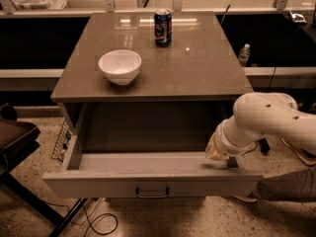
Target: Open top drawer
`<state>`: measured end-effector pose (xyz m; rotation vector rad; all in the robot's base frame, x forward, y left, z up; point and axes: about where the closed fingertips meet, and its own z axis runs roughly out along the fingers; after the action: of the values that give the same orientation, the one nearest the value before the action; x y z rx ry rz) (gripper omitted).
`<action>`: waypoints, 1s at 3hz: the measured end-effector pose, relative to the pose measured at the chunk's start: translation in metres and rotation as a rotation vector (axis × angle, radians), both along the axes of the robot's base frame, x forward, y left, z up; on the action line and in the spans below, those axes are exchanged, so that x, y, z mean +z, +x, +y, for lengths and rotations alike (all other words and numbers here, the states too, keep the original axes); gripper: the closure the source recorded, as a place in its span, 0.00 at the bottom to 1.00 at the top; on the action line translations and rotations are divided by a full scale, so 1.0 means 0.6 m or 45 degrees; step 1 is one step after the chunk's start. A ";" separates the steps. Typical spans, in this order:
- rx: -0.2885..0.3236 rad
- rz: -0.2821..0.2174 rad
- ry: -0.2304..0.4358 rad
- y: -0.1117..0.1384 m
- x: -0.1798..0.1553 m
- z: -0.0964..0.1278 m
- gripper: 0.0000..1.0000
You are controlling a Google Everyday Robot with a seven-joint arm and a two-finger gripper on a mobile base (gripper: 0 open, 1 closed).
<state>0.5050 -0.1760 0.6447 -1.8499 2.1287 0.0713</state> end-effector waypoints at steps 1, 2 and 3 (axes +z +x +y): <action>-0.009 0.059 0.016 -0.045 -0.035 0.018 1.00; -0.012 0.071 0.020 -0.057 -0.043 0.025 1.00; 0.018 0.076 -0.007 -0.125 -0.040 0.068 1.00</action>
Offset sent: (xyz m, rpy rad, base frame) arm -0.1011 0.0516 -0.0447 0.0165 0.1011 0.0026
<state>0.4298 -0.1354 0.6207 -1.8890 2.1573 0.1250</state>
